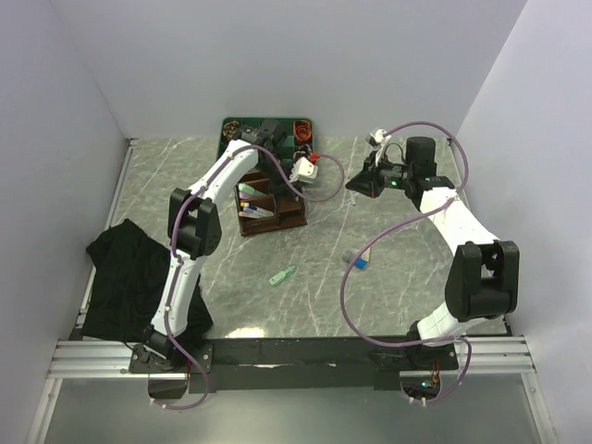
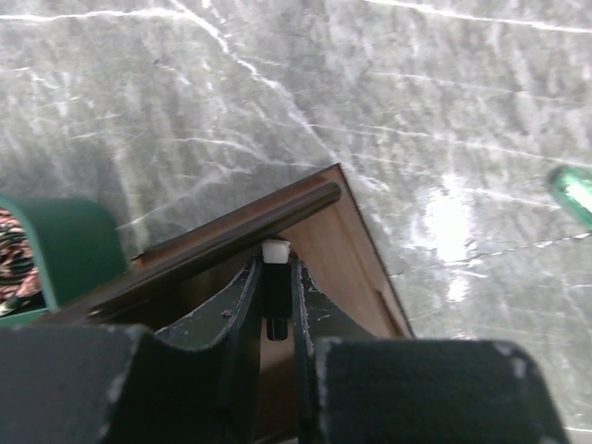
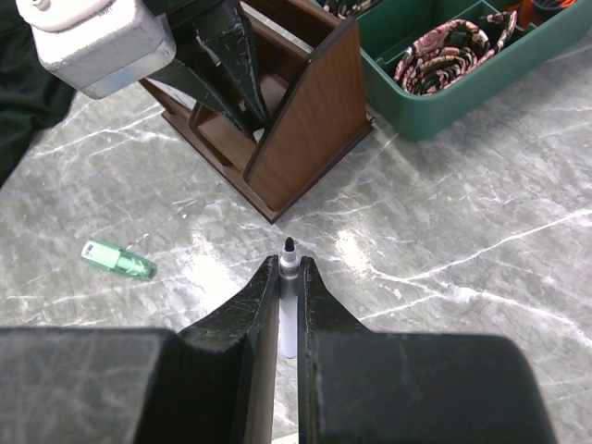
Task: Sort the stationery into containers
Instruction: Pick up the pen cap from the storage box, then close the pen cap on the pen.
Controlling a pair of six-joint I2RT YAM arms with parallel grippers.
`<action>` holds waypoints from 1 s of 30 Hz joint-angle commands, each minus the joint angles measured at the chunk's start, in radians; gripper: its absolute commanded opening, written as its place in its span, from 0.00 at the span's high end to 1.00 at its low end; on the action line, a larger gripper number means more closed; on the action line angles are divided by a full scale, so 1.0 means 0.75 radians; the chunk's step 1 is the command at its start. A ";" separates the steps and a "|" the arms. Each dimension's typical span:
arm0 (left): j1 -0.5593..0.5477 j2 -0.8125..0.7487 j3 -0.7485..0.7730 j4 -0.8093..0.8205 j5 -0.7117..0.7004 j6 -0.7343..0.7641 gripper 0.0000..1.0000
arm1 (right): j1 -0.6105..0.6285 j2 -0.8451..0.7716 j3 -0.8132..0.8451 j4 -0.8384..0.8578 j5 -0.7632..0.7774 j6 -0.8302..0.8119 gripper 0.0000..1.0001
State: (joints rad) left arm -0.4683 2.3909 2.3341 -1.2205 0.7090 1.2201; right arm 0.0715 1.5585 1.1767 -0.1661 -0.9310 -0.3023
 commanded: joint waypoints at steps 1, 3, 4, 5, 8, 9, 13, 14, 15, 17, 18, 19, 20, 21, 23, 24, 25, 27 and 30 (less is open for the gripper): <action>-0.012 0.044 -0.034 -0.201 0.018 -0.003 0.92 | -0.012 -0.028 0.076 -0.042 -0.025 -0.031 1.00; -0.012 0.027 -0.060 -0.199 0.034 -0.013 0.99 | -0.014 -0.041 0.082 -0.059 -0.021 -0.035 1.00; -0.012 0.023 -0.063 -0.199 0.036 -0.023 0.99 | -0.012 -0.055 0.088 -0.063 -0.021 -0.037 1.00; -0.012 0.017 -0.050 -0.197 0.041 -0.033 0.99 | -0.012 -0.065 0.096 -0.069 -0.017 -0.029 1.00; 0.000 -0.038 -0.030 -0.177 0.057 -0.091 0.99 | -0.012 -0.112 0.108 -0.067 -0.027 -0.008 1.00; 0.007 -0.105 -0.038 -0.144 0.059 -0.119 0.99 | -0.009 -0.147 0.104 -0.061 -0.033 -0.002 1.00; 0.035 -0.306 -0.093 -0.046 0.079 -0.211 0.99 | -0.005 -0.241 0.037 0.060 -0.043 0.090 1.00; 0.039 -0.338 -0.085 -0.034 0.094 -0.238 0.99 | 0.005 -0.258 0.025 0.119 -0.035 0.145 1.00; 0.050 -0.393 -0.071 -0.017 0.122 -0.317 0.99 | 0.011 -0.284 -0.002 0.146 -0.033 0.170 1.00; 0.092 -0.451 -0.048 0.111 0.234 -0.458 0.99 | 0.035 -0.309 -0.027 0.219 -0.027 0.241 1.00; 0.113 -0.514 -0.060 0.187 0.277 -0.645 0.99 | 0.056 -0.321 -0.041 0.260 -0.023 0.264 1.00; 0.158 -0.555 -0.131 0.277 0.320 -0.761 0.99 | 0.068 -0.329 -0.049 0.289 -0.019 0.317 1.00; 0.180 -0.598 -0.193 0.524 0.412 -0.873 0.99 | 0.076 -0.331 -0.055 0.350 -0.017 0.341 1.00; 0.201 -0.698 -0.268 0.667 0.441 -1.119 0.99 | 0.097 -0.329 -0.074 0.377 -0.002 0.362 1.00; 0.246 -0.809 -0.579 1.223 0.492 -1.388 0.99 | 0.115 -0.331 -0.116 0.483 0.014 0.401 1.00; 0.258 -0.914 -0.697 1.467 0.489 -1.701 0.99 | 0.123 -0.333 -0.192 0.538 0.028 0.435 1.00; 0.274 -0.954 -0.899 1.676 0.482 -1.838 0.99 | 0.154 -0.335 -0.235 0.601 0.059 0.466 1.00; 0.279 -0.969 -0.999 2.074 0.437 -2.167 0.99 | 0.193 -0.327 -0.347 0.781 0.092 0.481 1.00; 0.254 -0.906 -1.002 2.239 0.427 -2.355 0.99 | 0.295 -0.311 -0.472 1.019 0.192 0.507 1.00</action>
State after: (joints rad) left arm -0.2428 1.6348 1.6253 -0.0235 1.0100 -0.0818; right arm 0.2157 1.3239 0.9188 0.2962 -0.8707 0.0109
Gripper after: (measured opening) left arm 0.189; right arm 0.129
